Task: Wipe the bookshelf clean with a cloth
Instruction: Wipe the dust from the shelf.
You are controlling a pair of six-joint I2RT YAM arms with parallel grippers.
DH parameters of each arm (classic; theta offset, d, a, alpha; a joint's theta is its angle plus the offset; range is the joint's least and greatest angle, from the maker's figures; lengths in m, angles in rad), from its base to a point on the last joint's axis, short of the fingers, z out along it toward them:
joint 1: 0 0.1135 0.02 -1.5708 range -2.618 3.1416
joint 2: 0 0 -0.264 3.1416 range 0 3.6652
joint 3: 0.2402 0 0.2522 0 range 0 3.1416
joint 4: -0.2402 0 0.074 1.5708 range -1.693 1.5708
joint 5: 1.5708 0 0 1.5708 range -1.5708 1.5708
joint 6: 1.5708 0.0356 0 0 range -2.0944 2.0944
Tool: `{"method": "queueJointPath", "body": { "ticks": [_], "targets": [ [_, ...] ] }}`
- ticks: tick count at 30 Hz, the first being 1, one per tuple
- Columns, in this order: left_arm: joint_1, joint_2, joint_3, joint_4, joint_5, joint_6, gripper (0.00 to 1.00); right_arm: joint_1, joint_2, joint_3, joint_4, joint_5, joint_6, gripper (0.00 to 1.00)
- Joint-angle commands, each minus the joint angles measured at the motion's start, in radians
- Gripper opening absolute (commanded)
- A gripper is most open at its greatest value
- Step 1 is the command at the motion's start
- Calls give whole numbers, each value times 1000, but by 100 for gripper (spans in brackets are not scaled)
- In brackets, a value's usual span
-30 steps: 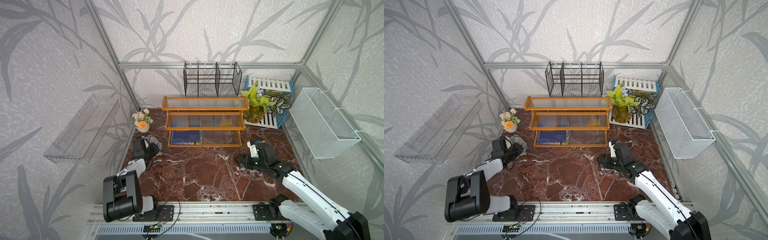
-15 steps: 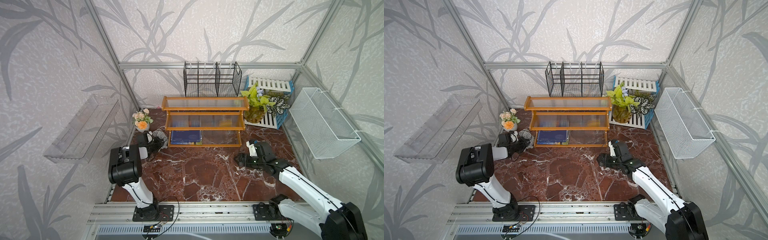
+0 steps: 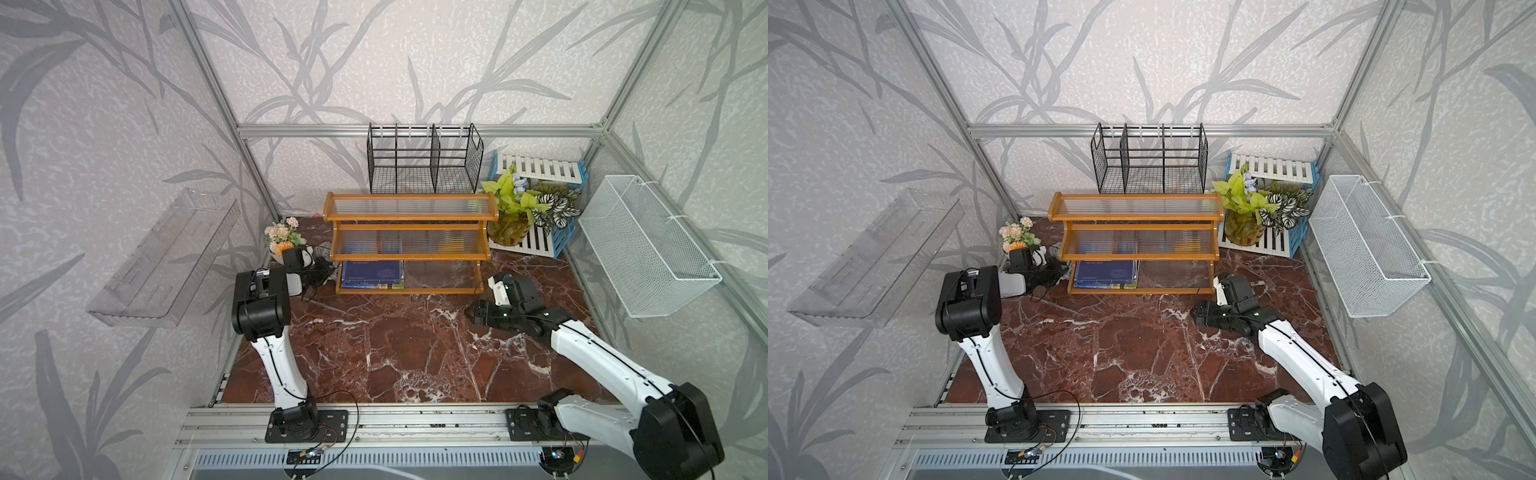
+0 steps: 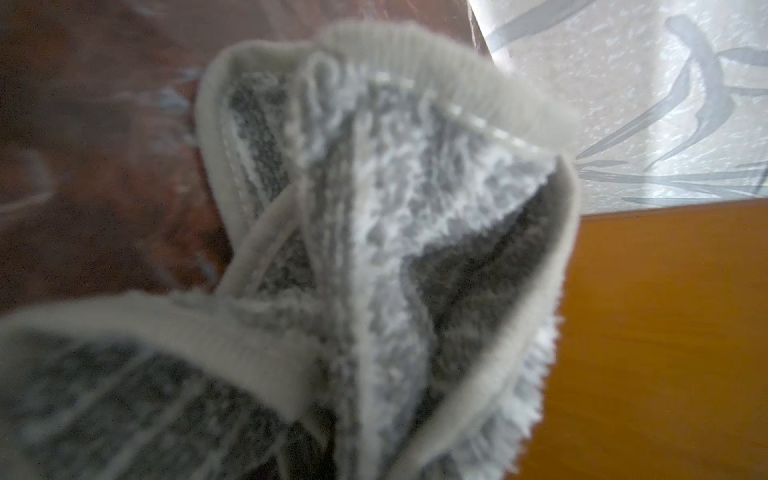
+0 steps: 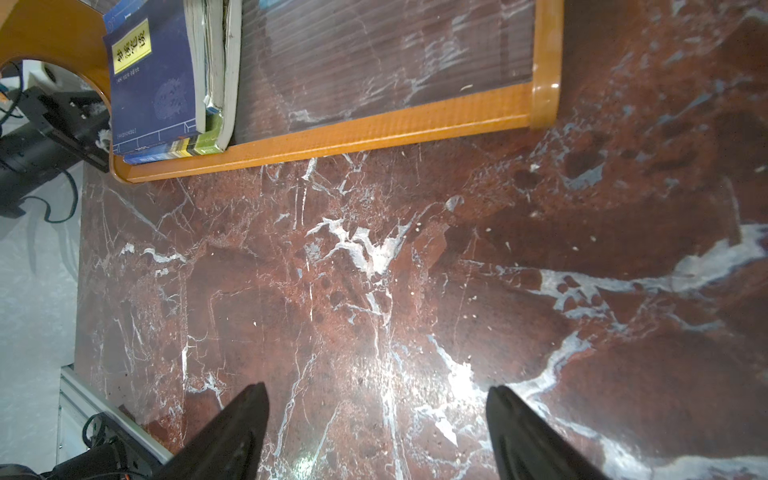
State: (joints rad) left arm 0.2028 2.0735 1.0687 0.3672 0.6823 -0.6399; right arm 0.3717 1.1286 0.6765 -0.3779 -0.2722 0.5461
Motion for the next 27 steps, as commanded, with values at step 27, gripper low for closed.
{"method": "queueJointPath", "body": {
  "ticks": [27],
  "targets": [
    [-31, -258, -388, 106, -43, -27, 5, -5, -230, -29, -70, -42, -5, 88]
  ]
}}
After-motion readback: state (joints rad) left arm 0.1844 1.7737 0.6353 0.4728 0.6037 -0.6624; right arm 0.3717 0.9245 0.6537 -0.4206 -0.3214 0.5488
